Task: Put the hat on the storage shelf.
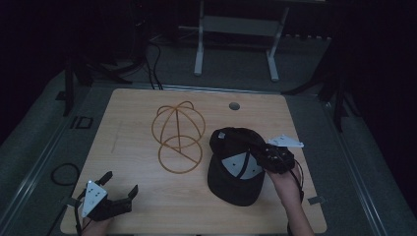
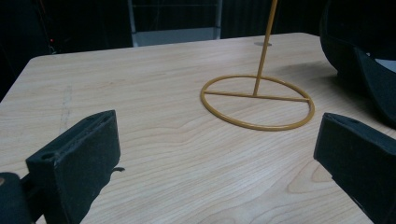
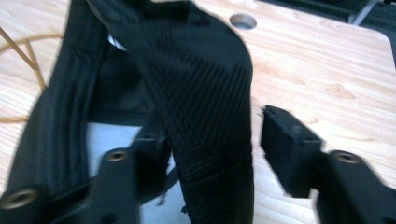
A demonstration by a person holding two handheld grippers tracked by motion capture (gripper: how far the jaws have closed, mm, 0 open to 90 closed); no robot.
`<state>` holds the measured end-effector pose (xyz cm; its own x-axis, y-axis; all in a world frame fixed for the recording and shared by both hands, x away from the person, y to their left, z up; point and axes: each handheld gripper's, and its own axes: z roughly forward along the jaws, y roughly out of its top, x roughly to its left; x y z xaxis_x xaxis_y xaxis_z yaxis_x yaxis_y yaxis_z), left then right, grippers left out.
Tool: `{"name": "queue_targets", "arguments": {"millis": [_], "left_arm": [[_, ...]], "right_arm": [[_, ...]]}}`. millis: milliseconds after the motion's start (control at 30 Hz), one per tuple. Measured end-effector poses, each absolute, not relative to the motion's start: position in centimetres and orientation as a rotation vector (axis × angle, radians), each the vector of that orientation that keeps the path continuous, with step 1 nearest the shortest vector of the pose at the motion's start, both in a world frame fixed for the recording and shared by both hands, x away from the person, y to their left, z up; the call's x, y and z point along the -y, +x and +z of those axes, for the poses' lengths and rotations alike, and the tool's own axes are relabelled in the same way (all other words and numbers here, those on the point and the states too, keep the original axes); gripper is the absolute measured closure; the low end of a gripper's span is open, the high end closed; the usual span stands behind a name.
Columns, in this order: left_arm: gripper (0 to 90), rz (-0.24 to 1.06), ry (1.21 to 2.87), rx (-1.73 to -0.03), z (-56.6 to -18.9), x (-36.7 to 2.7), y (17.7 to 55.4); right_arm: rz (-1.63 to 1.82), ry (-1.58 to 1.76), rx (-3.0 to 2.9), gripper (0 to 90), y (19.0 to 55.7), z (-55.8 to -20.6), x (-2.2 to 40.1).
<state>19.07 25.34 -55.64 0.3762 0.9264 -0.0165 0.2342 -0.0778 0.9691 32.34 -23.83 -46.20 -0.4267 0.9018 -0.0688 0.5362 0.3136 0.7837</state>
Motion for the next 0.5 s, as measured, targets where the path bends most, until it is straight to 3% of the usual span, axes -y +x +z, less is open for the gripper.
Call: {"name": "queue_targets", "arguments": {"millis": [167,300,500], "left_arm": [[0.9,0.804,1.584,-1.075,-55.7,-25.17,19.12],[1.0,0.796,1.591,-1.081,-55.74,-25.1,19.18],[1.0,0.789,1.584,-1.088,-55.77,-25.15,19.23]], "right_arm": [[0.917,1.28,-2.068,67.0,32.43,-46.77,23.74],[0.9,1.277,-2.057,86.4,32.5,-47.04,23.73],[0.936,1.288,-2.033,87.6,32.43,-46.91,23.75]]}}
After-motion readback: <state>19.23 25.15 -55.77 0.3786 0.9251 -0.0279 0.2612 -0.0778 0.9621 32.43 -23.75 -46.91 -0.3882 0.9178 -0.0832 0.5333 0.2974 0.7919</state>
